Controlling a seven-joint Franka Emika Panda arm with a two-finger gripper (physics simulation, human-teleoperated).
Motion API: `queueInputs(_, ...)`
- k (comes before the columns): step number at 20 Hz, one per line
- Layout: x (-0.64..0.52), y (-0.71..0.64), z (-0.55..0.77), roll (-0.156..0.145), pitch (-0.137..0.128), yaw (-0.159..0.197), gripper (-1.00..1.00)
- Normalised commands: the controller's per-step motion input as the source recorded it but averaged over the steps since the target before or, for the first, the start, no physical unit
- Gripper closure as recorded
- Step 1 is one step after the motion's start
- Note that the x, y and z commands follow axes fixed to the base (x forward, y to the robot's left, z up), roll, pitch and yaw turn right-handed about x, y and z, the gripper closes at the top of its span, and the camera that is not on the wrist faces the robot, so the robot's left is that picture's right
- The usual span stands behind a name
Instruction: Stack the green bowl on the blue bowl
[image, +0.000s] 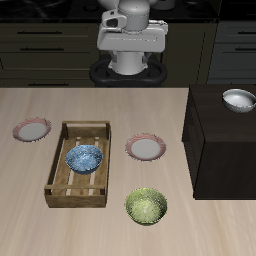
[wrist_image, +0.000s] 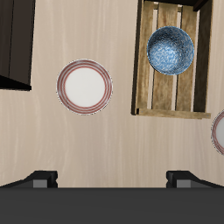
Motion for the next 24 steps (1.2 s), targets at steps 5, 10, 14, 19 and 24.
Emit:
queueInputs(5,0.34,-0.02,-0.01,0.006,0.0,0.014,-1.0)
queueInputs(10,0.33,-0.01,0.0,-0.013,0.003,-0.013,-1.0)
queueInputs(14,0.35,0.0,0.04,-0.001,-0.011,-0.004,-1.0)
queueInputs(19,0.39,0.02,0.01,0.018,0.012,-0.03,-1.0)
queueInputs(24,0.39,0.04,0.04,0.005,-0.004,-0.033,-1.0)
